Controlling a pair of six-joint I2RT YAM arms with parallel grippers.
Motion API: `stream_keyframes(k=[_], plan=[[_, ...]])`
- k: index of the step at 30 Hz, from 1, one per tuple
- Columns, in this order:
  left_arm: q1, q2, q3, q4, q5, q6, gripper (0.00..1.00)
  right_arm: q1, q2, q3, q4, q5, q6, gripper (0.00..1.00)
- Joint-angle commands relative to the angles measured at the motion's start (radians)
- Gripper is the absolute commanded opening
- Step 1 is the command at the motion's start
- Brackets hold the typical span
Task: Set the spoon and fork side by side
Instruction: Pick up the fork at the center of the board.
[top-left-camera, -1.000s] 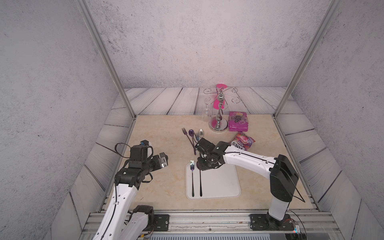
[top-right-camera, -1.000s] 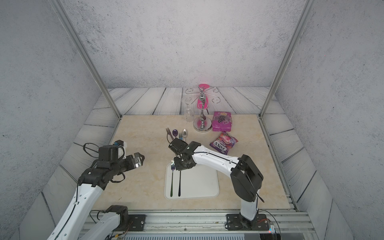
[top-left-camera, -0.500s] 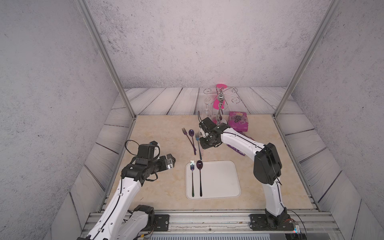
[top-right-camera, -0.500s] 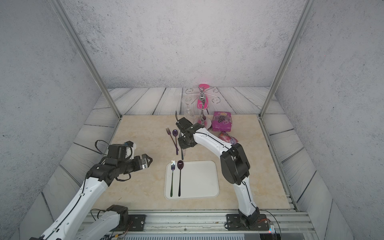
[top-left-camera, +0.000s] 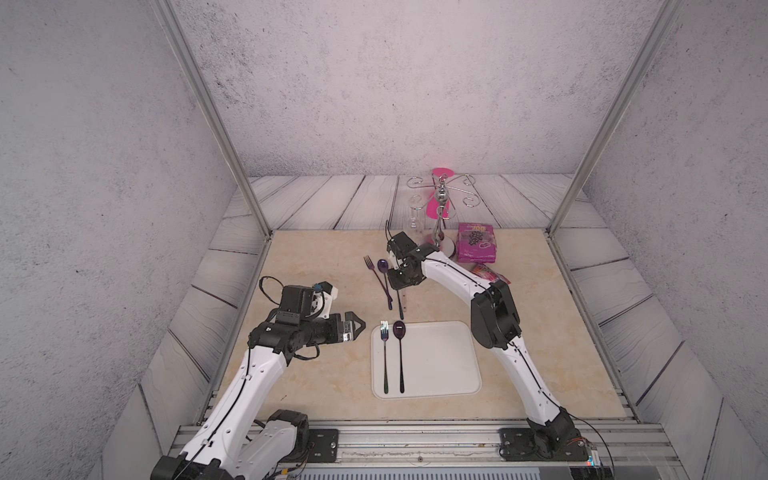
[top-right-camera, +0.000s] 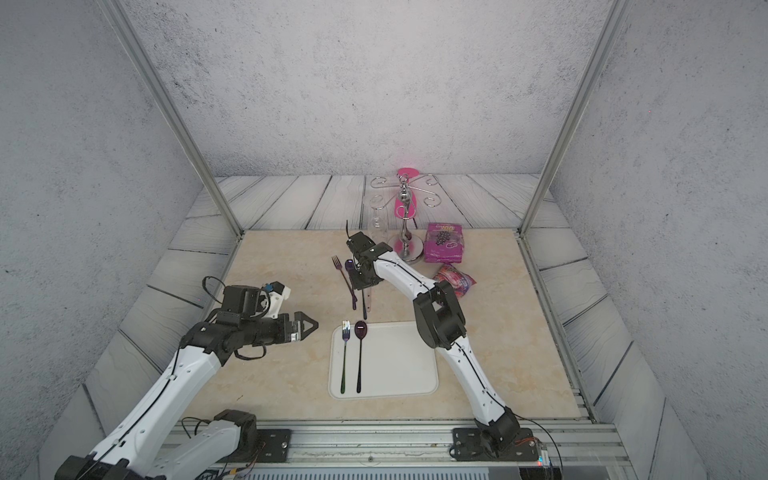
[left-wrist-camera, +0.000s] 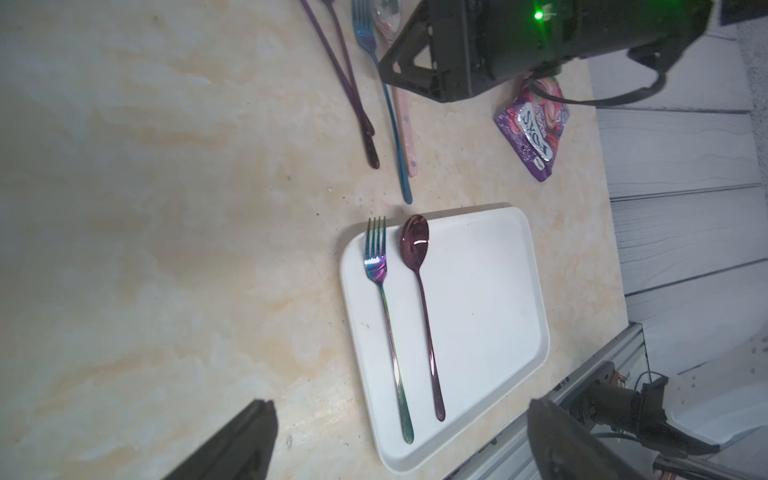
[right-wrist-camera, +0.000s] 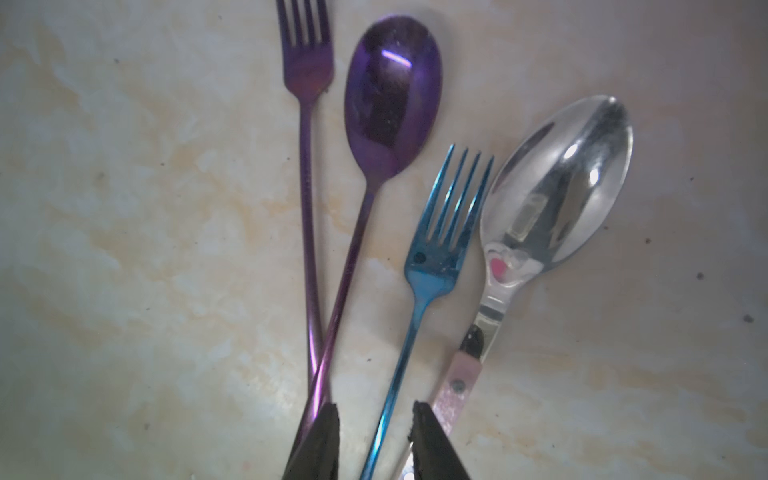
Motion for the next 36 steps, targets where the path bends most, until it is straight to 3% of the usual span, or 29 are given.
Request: stream_keyframes(k=[1,19,25,32,36], plan=[[-0.007,-0.027,0.032,0.018,0.096,0.089,0.99,-0.006,0.013,0.021,-0.012,0.013,0.007,0.32],[-0.007,-0.081,0.001,0.058,0.082,0.142,0.99,-0.015,0.097,0.054,-0.021,0.014,0.043,0.28],[-0.007,-0.095,-0.008,0.060,0.070,0.148,0.99,-0.014,0.116,0.052,-0.031,0.019,0.069,0.18],[-0.007,-0.101,-0.008,0.062,0.062,0.146,0.99,-0.014,0.094,0.054,-0.021,0.057,0.067,0.01],[-0.007,-0.107,-0.011,0.063,0.053,0.145,0.99,-0.014,0.058,0.063,-0.009,0.090,0.055,0.00]])
